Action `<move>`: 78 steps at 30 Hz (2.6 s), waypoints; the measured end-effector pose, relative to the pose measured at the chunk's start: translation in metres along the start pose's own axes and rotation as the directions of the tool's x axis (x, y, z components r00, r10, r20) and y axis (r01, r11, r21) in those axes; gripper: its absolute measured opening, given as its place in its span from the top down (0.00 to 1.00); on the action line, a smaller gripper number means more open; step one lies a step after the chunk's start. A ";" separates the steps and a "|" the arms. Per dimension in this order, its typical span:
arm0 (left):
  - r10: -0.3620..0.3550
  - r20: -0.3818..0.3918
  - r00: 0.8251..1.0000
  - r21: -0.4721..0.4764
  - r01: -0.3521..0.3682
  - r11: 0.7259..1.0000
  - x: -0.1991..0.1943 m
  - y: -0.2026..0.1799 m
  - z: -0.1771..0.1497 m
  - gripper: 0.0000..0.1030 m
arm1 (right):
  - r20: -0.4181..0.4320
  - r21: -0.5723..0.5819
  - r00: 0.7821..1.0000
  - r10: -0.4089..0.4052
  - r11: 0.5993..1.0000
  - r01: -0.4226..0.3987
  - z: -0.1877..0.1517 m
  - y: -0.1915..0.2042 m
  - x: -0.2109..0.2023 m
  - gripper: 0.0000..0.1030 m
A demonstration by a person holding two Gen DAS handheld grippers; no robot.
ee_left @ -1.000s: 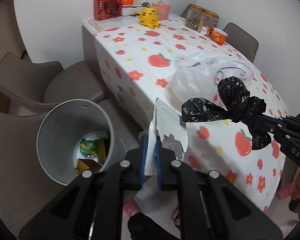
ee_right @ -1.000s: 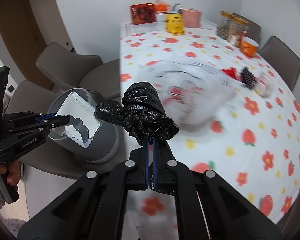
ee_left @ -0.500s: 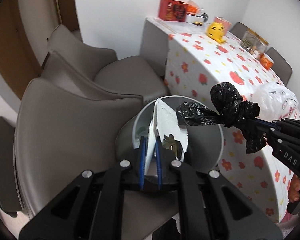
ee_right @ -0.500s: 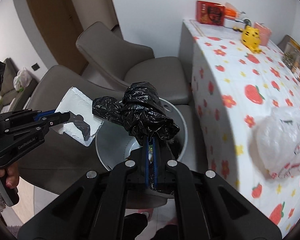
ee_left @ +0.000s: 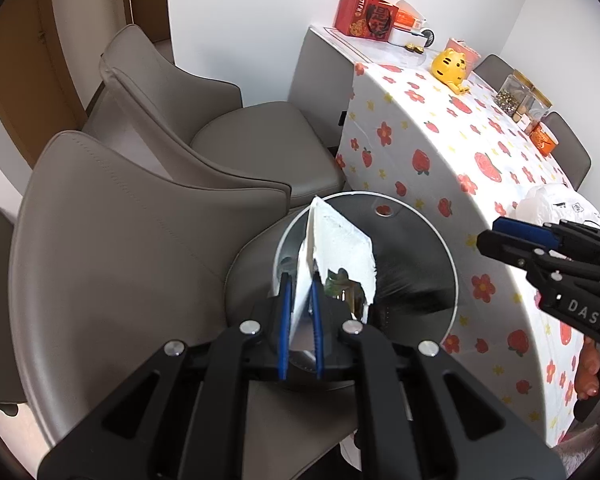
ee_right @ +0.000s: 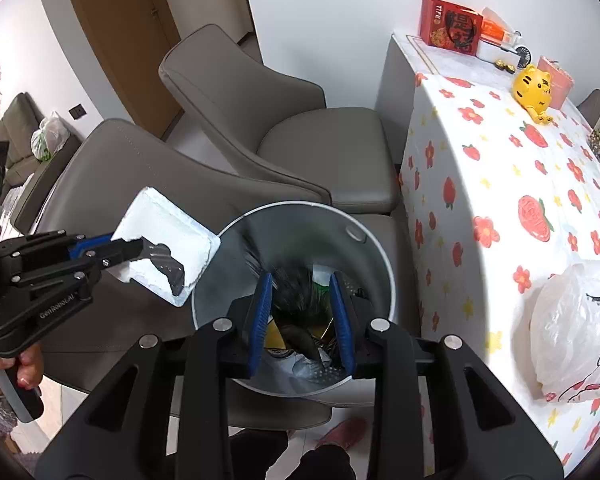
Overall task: Collect trash
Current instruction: 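Open both tools to drop the packet and black bag into the bin, then move both tools back over the table toward the white plastic bag, then grasp the white plastic bag with the left tool while the right tool grasps the red pouch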
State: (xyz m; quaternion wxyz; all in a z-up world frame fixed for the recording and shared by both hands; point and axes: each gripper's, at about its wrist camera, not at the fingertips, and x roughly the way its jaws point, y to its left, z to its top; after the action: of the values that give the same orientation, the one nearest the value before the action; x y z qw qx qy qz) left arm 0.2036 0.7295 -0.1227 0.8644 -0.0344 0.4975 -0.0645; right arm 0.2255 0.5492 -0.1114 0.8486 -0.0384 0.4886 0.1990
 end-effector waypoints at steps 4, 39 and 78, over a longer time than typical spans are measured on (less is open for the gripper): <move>-0.010 -0.007 1.000 0.018 0.011 1.000 0.006 -0.008 0.005 0.90 | 0.005 0.005 1.000 -0.010 1.000 0.010 0.002 -0.006 -0.003 0.72; -0.318 -0.088 0.944 0.505 0.317 0.803 0.021 -0.224 0.032 0.36 | 0.052 0.468 0.917 -0.394 0.821 0.327 -0.106 -0.158 -0.130 0.60; -0.352 -0.189 0.917 0.643 0.387 0.661 0.126 -0.457 0.073 0.39 | -0.030 0.593 0.895 -0.445 0.713 0.374 -0.106 -0.402 -0.124 0.50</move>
State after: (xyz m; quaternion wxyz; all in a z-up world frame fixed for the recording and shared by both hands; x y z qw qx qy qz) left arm 0.2934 0.2591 -0.1373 0.7747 0.1788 0.4441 -0.4130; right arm 0.2356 0.1153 -0.1137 0.8679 0.1283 0.4552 -0.1521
